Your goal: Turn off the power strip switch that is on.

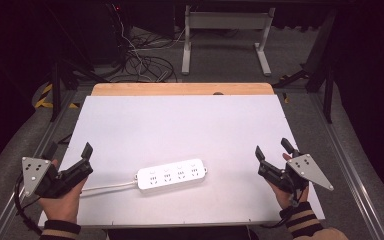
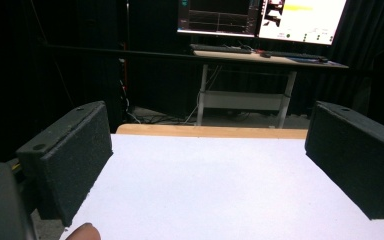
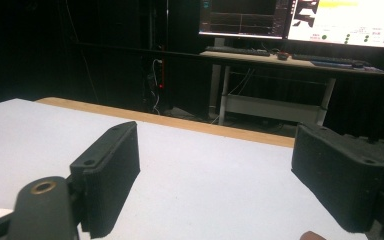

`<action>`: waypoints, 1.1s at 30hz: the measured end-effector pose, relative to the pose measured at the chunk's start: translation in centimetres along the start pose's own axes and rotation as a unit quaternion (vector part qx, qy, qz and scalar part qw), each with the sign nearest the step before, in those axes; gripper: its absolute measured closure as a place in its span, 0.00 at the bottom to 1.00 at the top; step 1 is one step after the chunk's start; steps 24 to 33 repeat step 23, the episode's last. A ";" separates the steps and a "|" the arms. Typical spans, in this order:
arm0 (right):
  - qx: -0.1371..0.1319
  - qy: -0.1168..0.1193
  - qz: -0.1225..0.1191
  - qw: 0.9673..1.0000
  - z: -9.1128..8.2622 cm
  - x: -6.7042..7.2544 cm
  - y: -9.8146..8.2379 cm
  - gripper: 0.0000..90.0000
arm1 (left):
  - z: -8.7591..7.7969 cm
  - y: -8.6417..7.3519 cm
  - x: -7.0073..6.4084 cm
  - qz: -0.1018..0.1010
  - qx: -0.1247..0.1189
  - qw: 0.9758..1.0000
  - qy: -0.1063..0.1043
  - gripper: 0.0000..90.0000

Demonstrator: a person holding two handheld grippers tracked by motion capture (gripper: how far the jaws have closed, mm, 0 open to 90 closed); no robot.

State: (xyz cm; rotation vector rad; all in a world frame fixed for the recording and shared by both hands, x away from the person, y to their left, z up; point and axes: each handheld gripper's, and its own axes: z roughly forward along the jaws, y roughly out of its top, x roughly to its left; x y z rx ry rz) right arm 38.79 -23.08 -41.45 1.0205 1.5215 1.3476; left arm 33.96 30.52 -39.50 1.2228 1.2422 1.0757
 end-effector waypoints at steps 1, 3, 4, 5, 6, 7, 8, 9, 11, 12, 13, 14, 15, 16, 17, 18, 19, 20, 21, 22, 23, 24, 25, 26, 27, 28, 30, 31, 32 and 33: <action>0.000 0.000 0.000 1.000 0.0 0.0 0.0 0.22 | 0.0 0.0 0.0 -0.003 -0.001 1.000 0.001 0.06; 0.000 -0.001 0.000 1.000 0.0 0.0 0.0 0.22 | 0.0 0.0 0.0 -0.007 -0.002 1.000 0.002 0.06; 0.000 -0.001 0.000 1.000 0.0 0.0 0.0 0.22 | 0.0 0.0 0.0 -0.006 -0.002 1.000 0.001 0.06; 0.000 -0.001 0.000 1.000 0.0 0.0 0.0 0.22 | 0.0 0.0 0.0 -0.006 -0.002 1.000 0.002 0.06; 0.000 0.000 0.000 1.000 0.0 0.0 0.0 0.22 | 0.0 0.0 0.0 -0.004 -0.001 1.000 0.001 0.06; 0.000 -0.001 0.000 1.000 0.0 0.0 0.0 0.22 | 0.0 0.0 0.0 -0.004 -0.002 1.000 0.001 0.06; 0.000 -0.001 0.000 1.000 0.0 0.0 0.0 0.22 | 0.0 0.0 0.0 -0.002 -0.001 1.000 0.002 0.06; 0.000 0.000 0.000 1.000 0.0 0.0 0.0 0.22 | 0.0 0.0 0.0 -0.003 -0.001 1.000 0.002 0.06; 0.000 0.000 0.000 1.000 0.0 0.0 0.0 0.22 | 0.0 0.0 0.0 -0.003 -0.001 1.000 0.002 0.06; 0.000 0.000 0.000 1.000 0.0 0.0 0.0 0.22 | 0.0 0.0 0.0 -0.003 -0.001 1.000 0.003 0.06; 0.000 0.000 0.000 1.000 0.0 0.0 0.0 0.22 | 0.0 0.0 0.0 -0.004 -0.001 1.000 0.002 0.06; 0.000 0.000 0.001 1.000 0.0 0.0 0.0 0.22 | 0.0 0.0 0.0 -0.004 -0.001 1.000 0.002 0.06; 0.000 0.000 0.001 1.000 0.0 0.0 0.0 0.22 | 0.0 0.0 0.0 -0.003 0.000 1.000 0.003 0.06; 0.000 0.000 0.001 1.000 0.0 0.0 0.0 0.22 | 0.0 0.0 0.0 -0.003 0.000 1.000 0.002 0.06; 0.000 0.000 0.001 1.000 0.0 0.0 0.0 0.22 | 0.1 0.0 0.0 -0.005 -0.001 1.000 0.003 0.06; 0.000 0.000 0.001 1.000 0.0 0.0 0.0 0.22 | 0.1 0.0 0.0 -0.004 -0.002 1.000 0.004 0.06; -0.001 0.000 0.001 1.000 0.0 0.0 0.0 0.22 | 0.1 0.0 0.0 -0.005 -0.002 1.000 0.004 0.06; 0.000 0.000 0.000 1.000 0.0 -0.1 0.0 0.22 | 0.1 0.0 0.0 -0.005 -0.002 1.000 0.004 0.06; 0.001 -0.002 -0.001 1.000 0.0 -0.1 -0.1 0.22 | 0.2 0.0 0.0 -0.004 -0.001 1.000 0.004 0.06; 0.002 -0.001 -0.001 1.000 0.1 -0.1 -0.1 0.22 | 0.2 0.0 0.0 -0.004 -0.001 1.000 0.004 0.06; 0.005 -0.001 0.000 1.000 0.2 -0.1 -0.1 0.22 | 0.2 -0.1 0.0 -0.001 0.001 1.000 0.002 0.06; 0.005 -0.001 0.000 1.000 0.2 -0.1 -0.1 0.22 | 0.2 -0.1 0.0 -0.001 0.001 1.000 0.002 0.06; 0.005 -0.001 0.000 1.000 0.2 -0.1 -0.1 0.22 | 0.2 -0.1 0.0 -0.001 0.001 1.000 0.002 0.06; 0.005 -0.001 0.000 1.000 0.2 -0.1 -0.1 0.22 | 0.2 -0.1 0.0 -0.001 0.001 1.000 0.002 0.06; 0.005 -0.001 0.000 1.000 0.2 -0.1 -0.1 0.22 | 0.2 -0.1 0.0 -0.001 0.001 1.000 0.002 0.06; 0.005 -0.001 0.000 1.000 0.2 -0.1 -0.1 0.22 | 0.2 -0.1 0.0 -0.001 0.001 1.000 0.002 0.06; 0.005 -0.001 0.000 1.000 0.2 -0.1 -0.1 0.22 | 0.2 -0.1 0.0 -0.001 0.001 1.000 0.002 0.06; 0.005 -0.001 0.000 1.000 0.2 -0.1 -0.1 0.22 | 0.2 -0.1 0.0 -0.001 0.001 1.000 0.002 0.06; 0.005 -0.001 0.000 1.000 0.2 -0.1 -0.1 0.22 | 0.2 -0.1 0.0 -0.001 0.001 1.000 0.002 0.06; 0.005 -0.001 0.000 1.000 0.2 -0.1 -0.1 0.22 | 0.2 -0.1 0.0 -0.001 0.001 1.000 0.002 0.06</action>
